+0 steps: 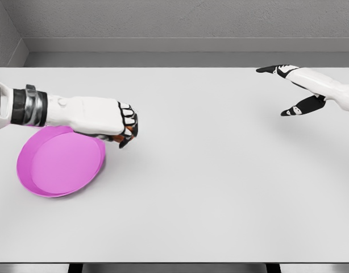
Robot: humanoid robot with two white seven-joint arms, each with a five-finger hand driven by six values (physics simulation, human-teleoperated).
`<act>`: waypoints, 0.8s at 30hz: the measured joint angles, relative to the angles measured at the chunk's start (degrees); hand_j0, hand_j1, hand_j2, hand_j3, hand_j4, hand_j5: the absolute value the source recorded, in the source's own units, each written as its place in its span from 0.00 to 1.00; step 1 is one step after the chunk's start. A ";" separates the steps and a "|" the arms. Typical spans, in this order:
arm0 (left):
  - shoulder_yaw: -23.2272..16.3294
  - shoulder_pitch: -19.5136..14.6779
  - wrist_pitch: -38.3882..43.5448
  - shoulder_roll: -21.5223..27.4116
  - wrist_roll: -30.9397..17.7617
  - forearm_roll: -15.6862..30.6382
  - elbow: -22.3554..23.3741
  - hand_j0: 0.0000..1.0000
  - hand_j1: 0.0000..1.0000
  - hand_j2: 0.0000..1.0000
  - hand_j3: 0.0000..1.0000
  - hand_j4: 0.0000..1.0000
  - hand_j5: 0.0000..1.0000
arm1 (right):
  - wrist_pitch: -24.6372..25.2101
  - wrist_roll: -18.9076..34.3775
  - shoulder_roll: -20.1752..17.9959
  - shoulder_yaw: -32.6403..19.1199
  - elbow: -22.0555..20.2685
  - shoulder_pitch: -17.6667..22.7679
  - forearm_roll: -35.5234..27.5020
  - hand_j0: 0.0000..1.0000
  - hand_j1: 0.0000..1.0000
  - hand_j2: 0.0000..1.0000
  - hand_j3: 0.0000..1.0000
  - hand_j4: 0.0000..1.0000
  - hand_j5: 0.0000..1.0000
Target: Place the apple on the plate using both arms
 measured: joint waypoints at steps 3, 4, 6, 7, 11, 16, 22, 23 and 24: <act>2.07 2.71 0.00 7.29 -0.13 1.45 -0.64 0.35 0.35 0.35 0.35 0.35 0.35 | 0.00 0.00 -0.10 -0.04 0.00 0.00 0.00 1.00 1.00 1.00 1.00 1.00 1.00; 2.43 3.60 -0.01 9.01 -0.48 1.59 -0.65 0.35 0.35 0.35 0.35 0.35 0.35 | 0.00 0.00 -0.09 -0.03 0.00 -0.09 -0.01 1.00 1.00 1.00 1.00 1.00 1.00; 2.81 6.66 -0.04 11.14 -1.86 1.70 -0.24 0.36 0.36 0.36 0.36 0.36 0.36 | 0.00 0.00 -0.08 -0.05 0.00 -0.09 -0.01 1.00 1.00 1.00 1.00 1.00 1.00; 2.92 6.94 -0.02 11.75 -2.54 1.76 0.25 0.39 0.39 0.39 0.39 0.39 0.39 | 0.00 0.00 -0.08 -0.06 0.00 -0.09 -0.01 1.00 1.00 1.00 1.00 1.00 1.00; 3.12 7.65 0.01 12.70 -3.96 1.95 1.85 0.82 0.82 0.82 0.82 0.82 0.82 | 0.00 0.00 -0.08 -0.05 0.00 0.00 0.00 1.00 1.00 1.00 1.00 1.00 1.00; 5.14 7.47 0.01 12.73 -4.03 4.09 5.14 1.00 1.00 1.00 1.00 1.00 1.00 | 0.00 0.00 -0.08 -0.01 0.00 0.00 0.00 1.00 1.00 1.00 1.00 1.00 1.00; 14.32 5.63 0.06 5.36 -3.85 9.88 24.57 1.00 1.00 1.00 1.00 1.00 1.00 | 0.00 0.00 -0.08 0.00 0.00 0.09 0.00 1.00 1.00 1.00 1.00 1.00 1.00; 15.18 5.63 0.05 3.15 -3.86 10.12 27.94 1.00 1.00 1.00 1.00 1.00 1.00 | 0.00 0.00 -0.08 0.00 0.00 0.18 0.00 1.00 1.00 1.00 1.00 1.00 1.00; 15.79 5.71 0.04 1.40 -3.86 10.27 30.44 1.00 1.00 1.00 1.00 1.00 1.00 | 0.00 0.00 -0.08 0.00 0.00 0.18 0.00 1.00 1.00 1.00 1.00 1.00 1.00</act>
